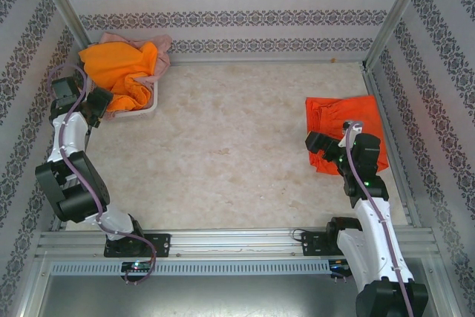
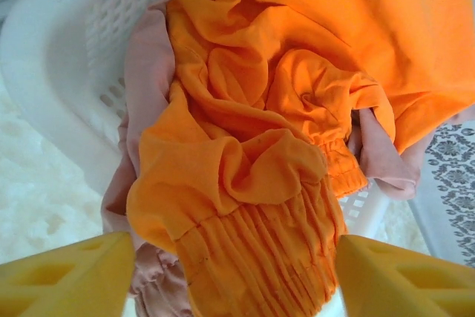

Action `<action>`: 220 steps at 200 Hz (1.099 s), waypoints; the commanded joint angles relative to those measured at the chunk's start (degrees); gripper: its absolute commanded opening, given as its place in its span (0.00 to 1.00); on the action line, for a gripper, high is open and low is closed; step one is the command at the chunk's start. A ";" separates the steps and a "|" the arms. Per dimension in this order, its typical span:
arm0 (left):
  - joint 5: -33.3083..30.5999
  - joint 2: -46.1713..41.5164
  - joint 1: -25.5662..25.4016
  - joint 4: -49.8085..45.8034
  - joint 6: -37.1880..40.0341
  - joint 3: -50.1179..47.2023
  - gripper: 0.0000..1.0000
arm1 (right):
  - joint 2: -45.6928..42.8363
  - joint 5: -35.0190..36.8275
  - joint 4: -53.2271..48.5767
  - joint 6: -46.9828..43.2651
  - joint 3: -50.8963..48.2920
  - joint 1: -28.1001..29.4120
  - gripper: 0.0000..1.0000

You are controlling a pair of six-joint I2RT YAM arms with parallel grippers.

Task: Fold and stack the shorts

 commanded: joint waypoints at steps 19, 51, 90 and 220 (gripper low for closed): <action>3.24 2.14 0.58 2.42 -3.17 1.49 0.57 | -0.14 -0.37 1.25 0.25 -0.74 0.31 0.98; 3.24 2.55 0.58 2.88 -3.83 2.40 0.48 | 0.39 -0.72 1.38 0.34 -0.78 0.29 0.98; 3.65 3.37 0.58 1.28 -3.37 5.23 0.31 | 0.40 -0.32 1.45 0.22 -1.24 0.24 0.98; 1.99 3.46 -7.30 0.83 -4.87 40.26 0.00 | 1.66 -2.03 2.26 2.65 -0.55 0.02 0.98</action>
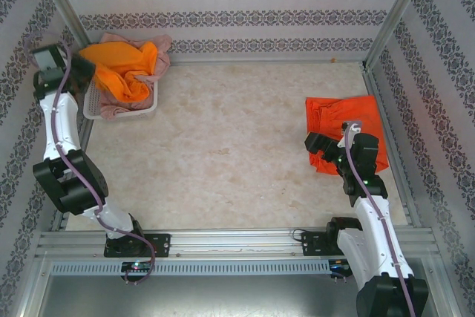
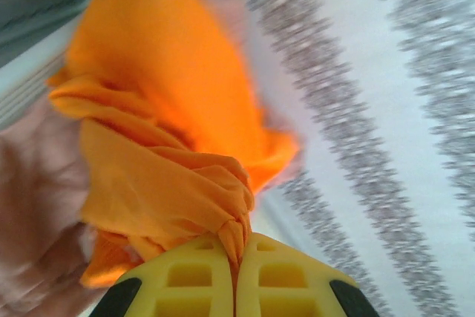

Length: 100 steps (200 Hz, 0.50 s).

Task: Fold and stack the shorts

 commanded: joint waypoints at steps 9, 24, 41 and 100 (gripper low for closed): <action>-1.87 0.27 -8.70 0.60 1.56 22.23 0.00 | 0.49 -2.63 1.81 2.41 0.32 0.02 0.98; -4.46 3.38 -16.18 -3.83 6.08 36.20 0.00 | 0.88 -3.68 1.79 2.99 0.87 0.03 0.98; -6.16 8.96 -25.28 -9.85 10.59 53.22 0.00 | 0.89 -4.82 1.65 3.35 1.58 0.09 0.98; -13.08 10.58 -47.85 -13.38 22.04 56.09 0.00 | -2.72 -5.91 -2.00 2.56 4.29 0.09 0.98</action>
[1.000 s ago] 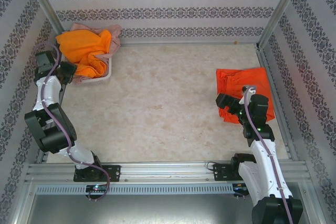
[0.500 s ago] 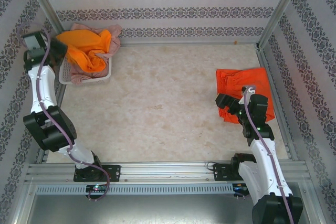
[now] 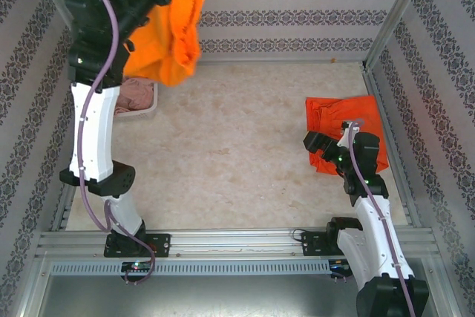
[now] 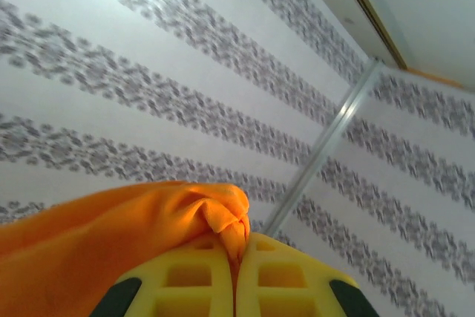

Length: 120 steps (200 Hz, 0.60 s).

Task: Fold and stack the shorts

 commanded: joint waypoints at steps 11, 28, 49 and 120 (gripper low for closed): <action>-4.84 0.67 -5.28 -5.69 7.66 -4.85 0.00 | -3.00 -2.67 -1.43 0.00 3.76 0.19 0.98; -4.27 0.23 -6.51 -5.75 7.17 -10.02 0.00 | -4.11 -3.58 -1.56 0.22 4.74 0.37 0.98; -5.28 -0.97 -7.87 -5.06 7.29 -19.37 0.00 | -4.59 -4.49 -1.93 0.06 5.57 0.98 0.98; -5.54 -7.17 -8.91 17.29 -1.18 -58.17 0.00 | 0.69 10.40 -6.41 -8.52 9.01 19.33 0.94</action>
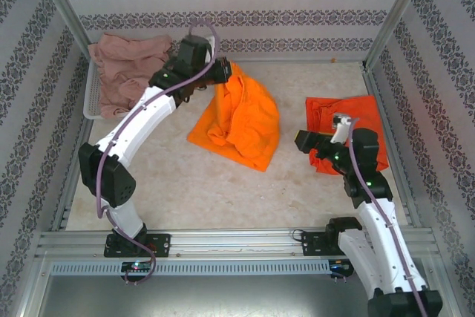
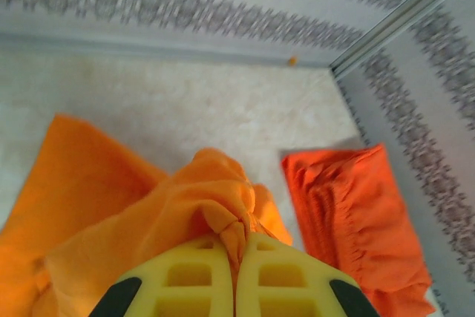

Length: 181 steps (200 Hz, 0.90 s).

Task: Fold and stack the shorts

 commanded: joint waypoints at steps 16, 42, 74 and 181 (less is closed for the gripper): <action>-0.55 -2.80 -0.40 12.94 -4.56 -6.13 0.00 | 5.95 21.37 -3.85 -9.44 4.79 18.02 0.93; -1.40 -2.30 -0.37 15.27 -5.13 -8.78 0.00 | 15.87 40.28 -3.99 -12.81 9.49 34.73 0.92; -2.75 -0.44 0.59 16.08 -5.35 -9.93 0.00 | 32.74 47.42 -1.95 -9.23 16.89 45.41 0.91; 5.53 18.92 9.20 15.73 -8.67 1.43 0.00 | 69.09 42.22 -3.92 0.24 40.13 42.89 0.78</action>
